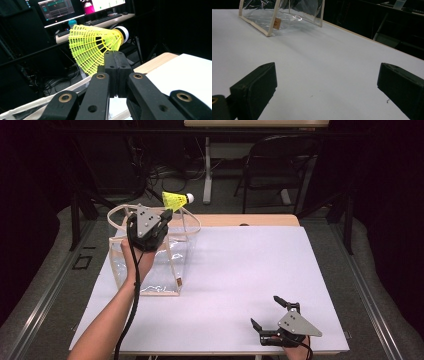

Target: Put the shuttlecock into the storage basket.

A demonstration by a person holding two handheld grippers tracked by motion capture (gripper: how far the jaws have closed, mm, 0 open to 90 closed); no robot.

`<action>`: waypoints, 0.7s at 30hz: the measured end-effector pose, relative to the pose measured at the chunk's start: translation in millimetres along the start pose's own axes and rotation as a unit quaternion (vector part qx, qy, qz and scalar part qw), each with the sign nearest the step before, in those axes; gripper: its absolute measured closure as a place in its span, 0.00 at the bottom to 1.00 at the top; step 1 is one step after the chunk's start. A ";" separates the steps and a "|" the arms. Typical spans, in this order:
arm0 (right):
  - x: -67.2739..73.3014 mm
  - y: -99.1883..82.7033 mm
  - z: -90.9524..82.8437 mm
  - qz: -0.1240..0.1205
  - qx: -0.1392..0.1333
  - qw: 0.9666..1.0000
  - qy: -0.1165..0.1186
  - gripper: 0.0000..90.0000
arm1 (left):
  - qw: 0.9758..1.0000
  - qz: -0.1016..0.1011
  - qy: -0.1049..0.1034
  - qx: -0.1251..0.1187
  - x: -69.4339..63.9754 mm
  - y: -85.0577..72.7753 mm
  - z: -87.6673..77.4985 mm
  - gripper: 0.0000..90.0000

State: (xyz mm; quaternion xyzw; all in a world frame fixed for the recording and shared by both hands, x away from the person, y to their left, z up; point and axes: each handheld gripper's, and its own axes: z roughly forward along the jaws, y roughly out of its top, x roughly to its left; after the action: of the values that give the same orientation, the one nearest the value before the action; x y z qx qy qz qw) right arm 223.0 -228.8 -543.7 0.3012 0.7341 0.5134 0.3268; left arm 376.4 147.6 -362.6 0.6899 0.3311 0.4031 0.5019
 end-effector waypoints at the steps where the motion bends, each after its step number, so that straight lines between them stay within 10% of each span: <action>1: 0.0 0.0 0.0 0.000 0.000 1.000 0.000 0.02 | 1.000 -0.002 0.002 -0.001 1.0 -0.2 -0.6 1.00; 21: 0.0 -0.1 0.4 0.000 0.002 1.000 0.000 0.02 | 1.000 -0.006 0.028 0.001 23.2 -3.8 -12.3 1.00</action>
State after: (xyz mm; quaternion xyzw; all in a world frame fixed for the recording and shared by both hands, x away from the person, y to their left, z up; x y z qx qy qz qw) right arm 223.4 -228.6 -544.0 0.3018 0.7352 0.5119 0.3261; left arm 375.8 173.9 -358.9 0.6770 0.3497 0.4185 0.4942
